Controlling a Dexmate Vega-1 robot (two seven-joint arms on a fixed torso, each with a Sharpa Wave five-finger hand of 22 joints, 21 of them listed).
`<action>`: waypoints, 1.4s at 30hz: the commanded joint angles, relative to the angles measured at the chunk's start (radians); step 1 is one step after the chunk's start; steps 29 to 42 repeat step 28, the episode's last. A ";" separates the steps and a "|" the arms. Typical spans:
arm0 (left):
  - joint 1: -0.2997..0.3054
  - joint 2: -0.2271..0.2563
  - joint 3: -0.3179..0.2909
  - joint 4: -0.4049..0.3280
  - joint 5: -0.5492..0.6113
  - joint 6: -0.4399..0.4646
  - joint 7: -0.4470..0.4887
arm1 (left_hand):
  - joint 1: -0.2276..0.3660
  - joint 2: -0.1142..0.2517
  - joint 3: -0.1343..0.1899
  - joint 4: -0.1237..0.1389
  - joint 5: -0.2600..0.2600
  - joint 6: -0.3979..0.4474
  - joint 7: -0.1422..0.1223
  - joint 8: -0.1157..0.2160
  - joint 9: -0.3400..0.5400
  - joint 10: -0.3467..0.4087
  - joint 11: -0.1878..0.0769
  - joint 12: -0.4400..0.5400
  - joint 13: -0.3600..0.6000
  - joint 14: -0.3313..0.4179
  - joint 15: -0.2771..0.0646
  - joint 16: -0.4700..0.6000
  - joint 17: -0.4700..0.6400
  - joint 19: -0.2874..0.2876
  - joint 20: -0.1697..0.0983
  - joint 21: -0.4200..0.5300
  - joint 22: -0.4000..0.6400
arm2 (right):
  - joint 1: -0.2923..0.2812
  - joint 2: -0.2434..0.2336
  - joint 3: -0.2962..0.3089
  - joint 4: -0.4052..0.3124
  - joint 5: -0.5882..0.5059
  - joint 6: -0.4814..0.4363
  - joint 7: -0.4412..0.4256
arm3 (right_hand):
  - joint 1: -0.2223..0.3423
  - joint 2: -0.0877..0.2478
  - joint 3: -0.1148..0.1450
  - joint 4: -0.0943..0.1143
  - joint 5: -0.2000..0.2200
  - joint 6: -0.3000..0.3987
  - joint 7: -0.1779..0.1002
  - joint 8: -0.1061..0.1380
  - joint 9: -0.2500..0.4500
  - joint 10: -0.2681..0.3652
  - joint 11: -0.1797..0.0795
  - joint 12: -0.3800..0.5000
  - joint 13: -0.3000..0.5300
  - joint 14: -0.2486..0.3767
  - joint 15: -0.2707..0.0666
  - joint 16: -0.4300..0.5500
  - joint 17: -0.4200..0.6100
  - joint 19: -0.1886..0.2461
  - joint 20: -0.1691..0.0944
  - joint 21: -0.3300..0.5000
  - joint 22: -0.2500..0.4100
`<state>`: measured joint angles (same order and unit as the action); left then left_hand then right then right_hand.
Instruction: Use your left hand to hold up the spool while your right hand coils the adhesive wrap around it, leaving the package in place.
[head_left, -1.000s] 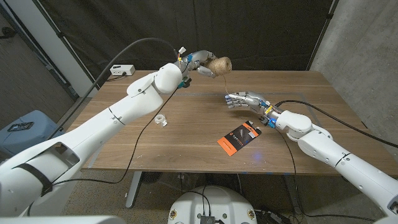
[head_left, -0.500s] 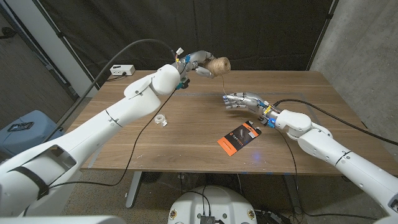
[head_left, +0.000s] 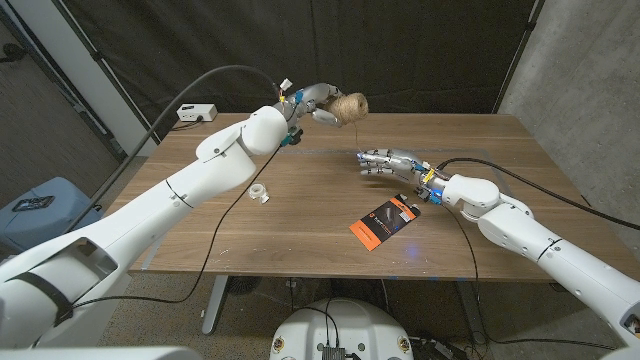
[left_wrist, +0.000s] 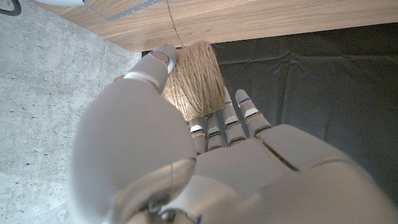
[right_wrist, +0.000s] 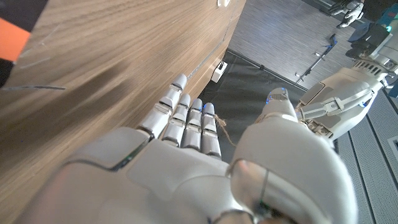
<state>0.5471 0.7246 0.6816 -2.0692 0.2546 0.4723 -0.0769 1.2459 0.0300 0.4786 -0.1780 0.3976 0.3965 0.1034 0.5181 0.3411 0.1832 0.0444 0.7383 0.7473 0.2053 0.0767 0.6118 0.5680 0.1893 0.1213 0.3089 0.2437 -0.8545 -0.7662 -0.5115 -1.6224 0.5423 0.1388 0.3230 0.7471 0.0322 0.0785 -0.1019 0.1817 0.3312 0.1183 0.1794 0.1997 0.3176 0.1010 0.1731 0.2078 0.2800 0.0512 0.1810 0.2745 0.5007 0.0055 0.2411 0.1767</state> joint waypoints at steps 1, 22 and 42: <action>0.019 0.018 -0.015 -0.025 -0.004 0.006 0.014 | -0.073 0.085 0.018 0.013 0.009 0.072 0.015 0.003 0.108 0.006 -0.002 0.007 0.015 0.009 0.002 0.002 0.001 0.001 -0.002 0.009 0.002 | 0.023 0.010 -0.012 0.022 -0.008 -0.005 0.020 | -0.018 0.001 -0.008 0.001 0.006 -0.023 0.002 -0.003 0.001 -0.019 0.003 0.003 -0.002 -0.020 0.004 0.000 -0.005 -0.016 0.014 -0.010 0.000; 0.059 0.057 -0.058 -0.067 -0.018 0.009 0.042 | -0.074 0.083 0.019 0.014 0.010 0.073 0.014 0.002 0.108 0.005 -0.004 0.008 0.016 0.009 0.002 0.001 0.000 0.001 -0.003 0.011 0.002 | 0.058 0.057 -0.021 0.077 -0.039 0.008 -0.019 | -0.034 0.006 -0.012 0.004 0.008 -0.053 0.001 0.004 -0.002 -0.058 0.004 0.008 -0.005 -0.050 0.008 0.005 -0.021 -0.037 0.018 -0.026 0.000; 0.066 0.062 -0.066 -0.065 -0.026 0.006 0.047 | -0.074 0.083 0.019 0.013 0.011 0.073 0.014 0.002 0.109 0.007 -0.003 0.008 0.016 0.009 0.002 0.002 0.001 0.001 -0.004 0.011 0.002 | 0.069 0.070 -0.028 0.087 -0.039 0.007 -0.014 | -0.035 0.007 -0.012 0.003 0.008 -0.052 -0.002 0.007 -0.002 -0.057 0.003 0.011 -0.005 -0.048 0.005 0.008 -0.024 -0.037 0.018 -0.027 0.000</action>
